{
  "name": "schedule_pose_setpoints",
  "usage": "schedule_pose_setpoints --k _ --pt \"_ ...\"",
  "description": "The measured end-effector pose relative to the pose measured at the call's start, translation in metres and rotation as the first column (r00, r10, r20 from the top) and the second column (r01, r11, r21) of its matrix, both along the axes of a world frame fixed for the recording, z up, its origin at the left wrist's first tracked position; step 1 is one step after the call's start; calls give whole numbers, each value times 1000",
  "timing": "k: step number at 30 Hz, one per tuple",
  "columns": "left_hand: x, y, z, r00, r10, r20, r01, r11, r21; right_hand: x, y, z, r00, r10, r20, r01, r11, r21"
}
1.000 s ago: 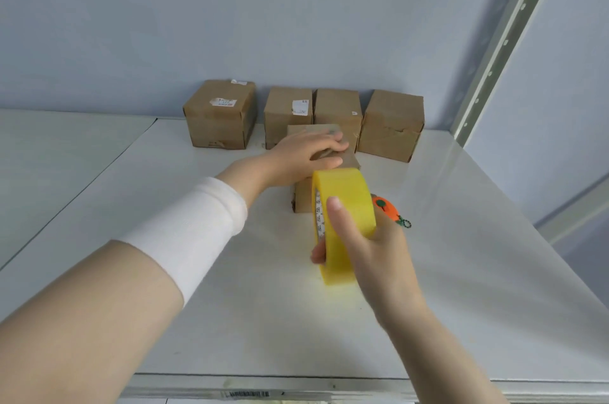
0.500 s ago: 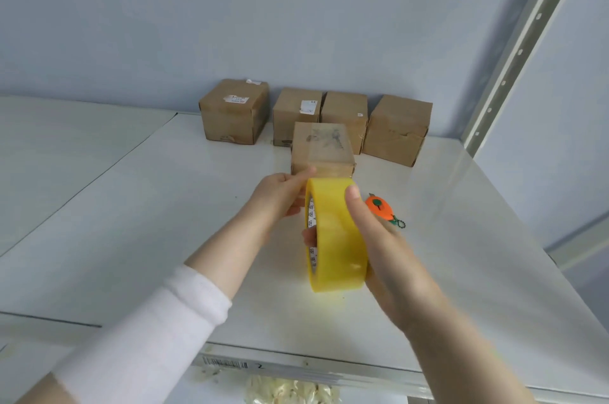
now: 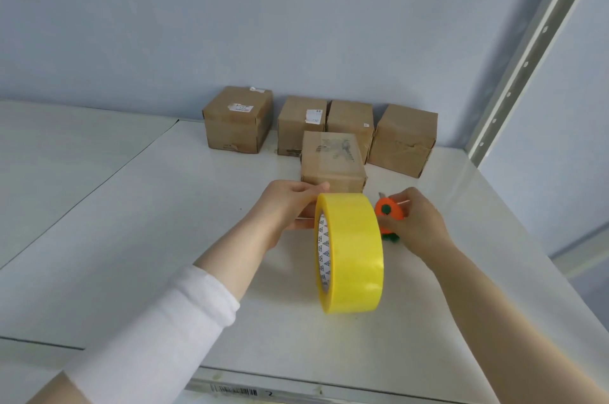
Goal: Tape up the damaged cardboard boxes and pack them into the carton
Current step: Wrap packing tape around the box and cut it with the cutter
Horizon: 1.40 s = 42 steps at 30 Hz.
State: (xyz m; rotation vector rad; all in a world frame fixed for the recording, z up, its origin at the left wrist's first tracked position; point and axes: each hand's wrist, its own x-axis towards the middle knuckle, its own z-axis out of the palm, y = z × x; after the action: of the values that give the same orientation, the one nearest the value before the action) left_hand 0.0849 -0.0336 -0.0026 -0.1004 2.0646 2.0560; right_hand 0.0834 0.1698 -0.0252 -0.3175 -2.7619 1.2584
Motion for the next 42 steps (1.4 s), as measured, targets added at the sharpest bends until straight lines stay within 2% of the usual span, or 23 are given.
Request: schedule_pose_setpoints --k 2,4,6,9,12,14,21,33,39,42 --pt "0 -1 -1 1000 -11 -18 11 1000 9 4 1 11 987 6 -161 -36 983 -183" --pt "1 -1 -3 999 -7 -31 8 1000 17 7 -2 29 943 88 -321 -170 956 -239" --pt "2 -1 -4 999 0 -38 2 1000 30 8 -10 47 873 257 -415 -318 945 -83" --pt "3 0 -6 999 12 -44 -9 998 59 6 -27 61 774 464 -431 -393 885 249" --pt "4 0 -10 999 26 -42 -23 997 69 4 -37 65 697 572 -432 -412 813 413" --pt "3 -1 -12 999 35 -36 -32 996 78 2 -40 65 660 626 -416 -438 770 465" --pt "0 0 -15 998 42 -37 -39 995 90 -8 -41 69 639 704 -310 -499 686 529" --pt "-1 1 -13 998 44 -46 -40 995 87 -11 -39 71 620 754 -218 -517 601 610" --pt "0 2 -13 998 56 -42 -52 995 81 -2 -10 75 722 673 -162 -448 633 631" --pt "0 2 -12 998 57 -40 -54 996 74 -4 -6 79 769 580 -270 -401 766 502"
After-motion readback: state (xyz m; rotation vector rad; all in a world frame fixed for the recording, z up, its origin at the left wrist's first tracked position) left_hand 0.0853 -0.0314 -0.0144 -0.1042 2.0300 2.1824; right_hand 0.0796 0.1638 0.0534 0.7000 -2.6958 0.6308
